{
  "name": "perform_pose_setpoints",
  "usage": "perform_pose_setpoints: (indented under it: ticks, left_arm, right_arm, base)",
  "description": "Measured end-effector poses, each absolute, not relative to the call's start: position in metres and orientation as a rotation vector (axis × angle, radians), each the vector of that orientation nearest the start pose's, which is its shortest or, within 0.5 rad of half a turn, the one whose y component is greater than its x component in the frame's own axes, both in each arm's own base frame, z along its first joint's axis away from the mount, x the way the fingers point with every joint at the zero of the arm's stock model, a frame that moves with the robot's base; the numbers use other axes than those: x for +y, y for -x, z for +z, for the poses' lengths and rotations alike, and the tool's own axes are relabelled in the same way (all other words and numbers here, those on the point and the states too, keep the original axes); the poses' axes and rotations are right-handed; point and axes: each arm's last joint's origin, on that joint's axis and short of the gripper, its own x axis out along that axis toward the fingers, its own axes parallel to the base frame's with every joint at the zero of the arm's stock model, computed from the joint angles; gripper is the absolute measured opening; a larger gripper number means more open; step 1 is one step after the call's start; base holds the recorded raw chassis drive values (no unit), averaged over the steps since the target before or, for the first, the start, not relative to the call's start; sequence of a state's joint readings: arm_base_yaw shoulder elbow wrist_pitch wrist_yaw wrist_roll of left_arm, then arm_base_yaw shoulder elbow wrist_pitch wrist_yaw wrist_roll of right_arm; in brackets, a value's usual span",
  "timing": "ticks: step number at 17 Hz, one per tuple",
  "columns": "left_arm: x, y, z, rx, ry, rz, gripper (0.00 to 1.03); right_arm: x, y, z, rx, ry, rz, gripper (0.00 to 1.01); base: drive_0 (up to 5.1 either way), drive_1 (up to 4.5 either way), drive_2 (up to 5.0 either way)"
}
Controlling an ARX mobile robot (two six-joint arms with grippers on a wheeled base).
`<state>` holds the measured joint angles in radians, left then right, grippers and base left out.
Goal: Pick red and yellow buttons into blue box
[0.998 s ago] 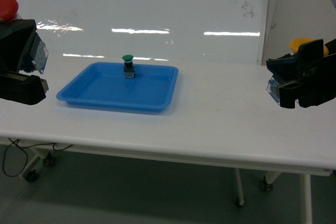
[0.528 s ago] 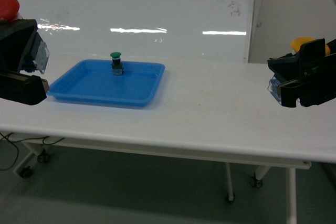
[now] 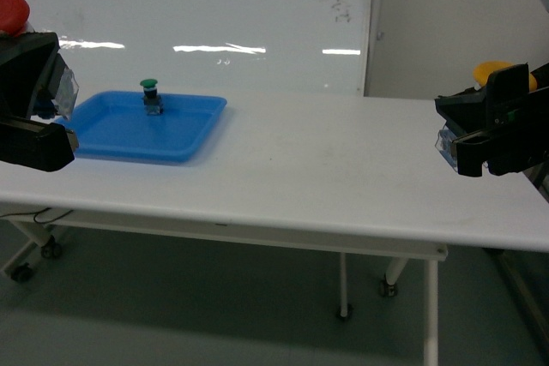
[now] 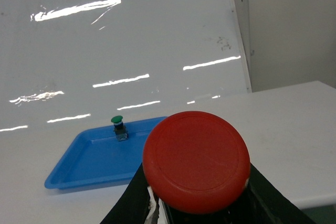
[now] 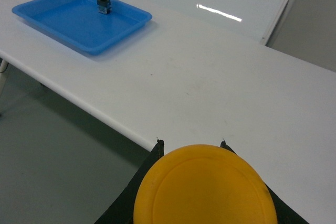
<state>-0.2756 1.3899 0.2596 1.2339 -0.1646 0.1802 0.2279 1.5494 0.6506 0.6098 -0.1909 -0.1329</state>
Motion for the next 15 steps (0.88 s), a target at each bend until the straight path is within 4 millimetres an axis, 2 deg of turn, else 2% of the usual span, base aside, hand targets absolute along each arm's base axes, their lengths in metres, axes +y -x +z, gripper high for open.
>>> perform_pose_setpoints:
  ticks: [15]
  left_arm:
    - [-0.0573,-0.2197,0.1772,-0.111,-0.158,-0.102,0.25]
  right_arm:
    - [0.0731,-0.2974,0.1859,0.262,0.135,0.430,0.27]
  base:
    - [4.8,-3.32,-1.2]
